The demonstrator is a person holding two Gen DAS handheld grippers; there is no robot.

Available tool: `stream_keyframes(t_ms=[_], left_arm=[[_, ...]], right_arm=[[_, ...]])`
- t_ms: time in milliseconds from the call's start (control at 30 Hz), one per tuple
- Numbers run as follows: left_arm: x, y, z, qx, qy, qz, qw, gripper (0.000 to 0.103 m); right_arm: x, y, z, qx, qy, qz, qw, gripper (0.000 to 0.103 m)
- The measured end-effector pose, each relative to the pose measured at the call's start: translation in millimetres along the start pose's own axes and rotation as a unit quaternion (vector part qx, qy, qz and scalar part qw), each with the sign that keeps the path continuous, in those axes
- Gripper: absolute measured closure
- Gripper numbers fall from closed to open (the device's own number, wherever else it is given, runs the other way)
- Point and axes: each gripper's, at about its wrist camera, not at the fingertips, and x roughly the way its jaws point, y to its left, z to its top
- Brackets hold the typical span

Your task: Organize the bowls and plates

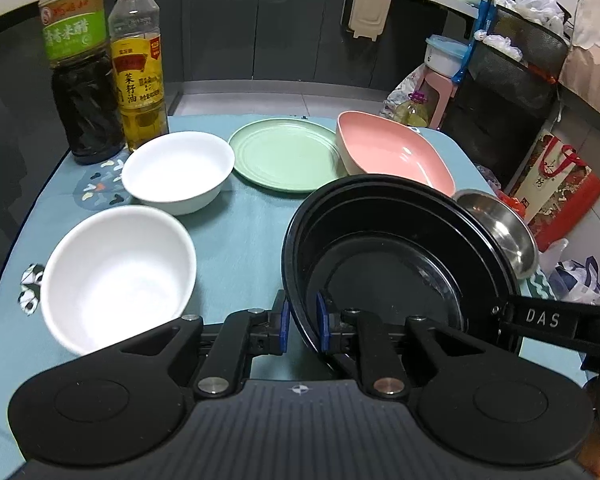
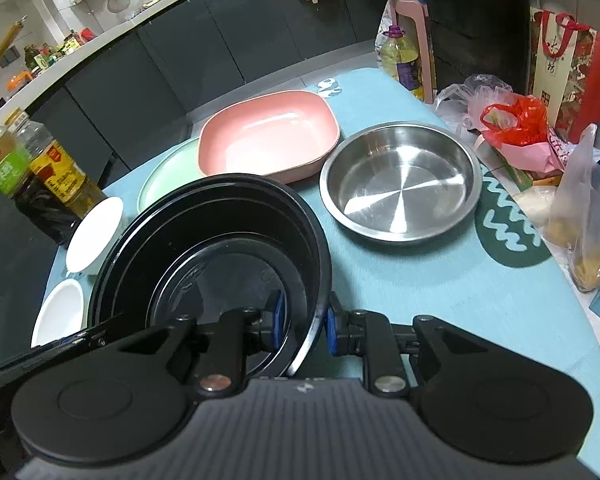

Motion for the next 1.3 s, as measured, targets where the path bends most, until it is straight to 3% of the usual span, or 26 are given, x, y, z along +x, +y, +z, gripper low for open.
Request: stream_keyframes(t_ms=[767, 1300], left_arm=[[-101.9, 29.5, -89.1, -0.017, -0.031, 0.012, 0.9993, 0.089], [-113.5, 50.8, -130.4, -0.035, 0.0, 0.03, 0.9989, 0.087]], right_arm=[[-72.1, 34.4, -75.8, -0.063, -0.018, 0.014, 0.998, 0.094], [-72.0, 49.8, -116.8, -0.102, 0.017, 0.029, 0.994, 0.092]])
